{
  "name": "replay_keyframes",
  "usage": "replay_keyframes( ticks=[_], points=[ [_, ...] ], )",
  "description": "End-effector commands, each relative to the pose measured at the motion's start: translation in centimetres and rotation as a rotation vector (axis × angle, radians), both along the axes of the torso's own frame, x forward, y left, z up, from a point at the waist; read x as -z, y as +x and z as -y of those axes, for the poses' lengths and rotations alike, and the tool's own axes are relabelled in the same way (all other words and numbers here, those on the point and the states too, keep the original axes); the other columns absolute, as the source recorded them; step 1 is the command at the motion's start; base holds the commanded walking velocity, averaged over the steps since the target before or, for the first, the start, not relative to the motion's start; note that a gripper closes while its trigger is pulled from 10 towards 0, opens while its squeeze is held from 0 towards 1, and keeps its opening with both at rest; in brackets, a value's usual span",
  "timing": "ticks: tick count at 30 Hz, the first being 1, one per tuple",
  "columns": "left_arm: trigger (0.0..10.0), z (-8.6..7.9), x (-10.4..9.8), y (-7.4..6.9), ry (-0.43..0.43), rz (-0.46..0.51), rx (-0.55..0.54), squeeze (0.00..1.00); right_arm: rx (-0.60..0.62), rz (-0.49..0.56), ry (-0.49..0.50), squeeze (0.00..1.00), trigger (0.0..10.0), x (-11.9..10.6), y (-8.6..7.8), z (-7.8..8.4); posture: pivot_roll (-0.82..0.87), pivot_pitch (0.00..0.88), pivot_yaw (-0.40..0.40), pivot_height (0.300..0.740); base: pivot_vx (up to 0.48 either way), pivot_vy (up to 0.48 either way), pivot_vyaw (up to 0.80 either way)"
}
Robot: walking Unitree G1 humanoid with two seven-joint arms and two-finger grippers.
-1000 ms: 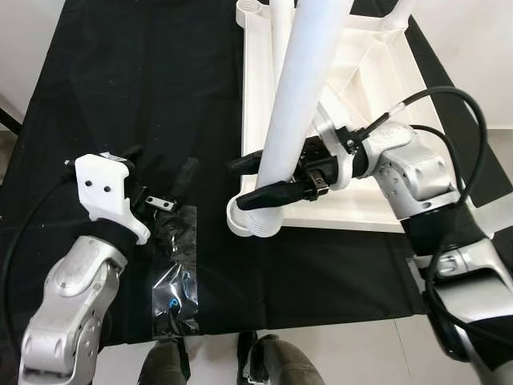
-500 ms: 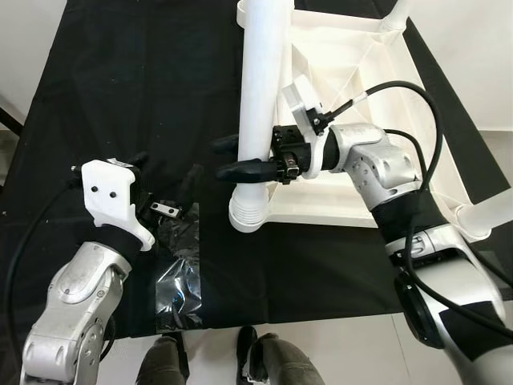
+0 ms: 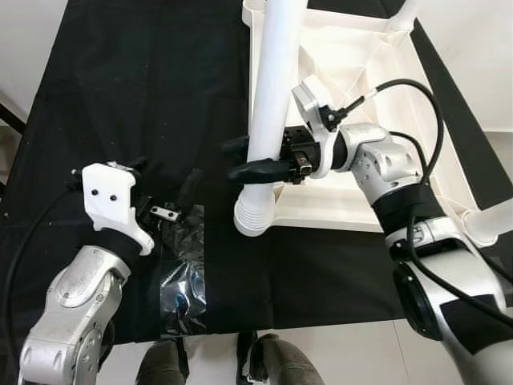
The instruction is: Building children table
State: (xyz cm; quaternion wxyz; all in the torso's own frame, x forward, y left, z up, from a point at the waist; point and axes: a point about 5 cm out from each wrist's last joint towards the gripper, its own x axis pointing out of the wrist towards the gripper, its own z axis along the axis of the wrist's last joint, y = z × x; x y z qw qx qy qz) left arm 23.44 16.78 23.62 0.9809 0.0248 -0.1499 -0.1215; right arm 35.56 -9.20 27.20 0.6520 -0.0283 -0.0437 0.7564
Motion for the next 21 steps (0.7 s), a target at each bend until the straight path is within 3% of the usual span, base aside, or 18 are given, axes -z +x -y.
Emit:
replay_keyframes(
  ticks=[1, 8, 15, 21],
  points=[
    [10.0, 0.1, 0.5, -0.3, 0.011, -0.031, 0.007, 0.0, 0.106, -0.068, -0.13, 0.0, 10.0, 4.3, 0.2, 1.3, 0.07, 0.388, -0.204, 0.74, 0.0, 0.0, 0.0],
    [10.0, 0.1, 0.6, -0.4, 0.012, -0.035, 0.006, 0.0, 0.094, 0.031, -0.187, 0.0, 10.0, 4.4, -0.2, 1.8, 0.07, 0.388, -0.204, 0.74, 0.0, 0.0, 0.0],
    [10.0, 0.2, 0.5, -0.3, 0.014, -0.036, 0.012, 0.0, 0.064, 0.195, -0.278, 0.0, 10.0, 4.5, -0.9, 2.0, 0.06, 0.383, -0.201, 0.74, 0.0, 0.0, 0.0],
    [10.0, 0.1, 0.5, -0.2, 0.016, -0.035, 0.012, 0.0, 0.064, 0.226, -0.317, 0.0, 10.0, 5.2, -1.1, 2.4, 0.06, 0.383, -0.201, 0.74, 0.0, 0.0, 0.0]
  ],
)
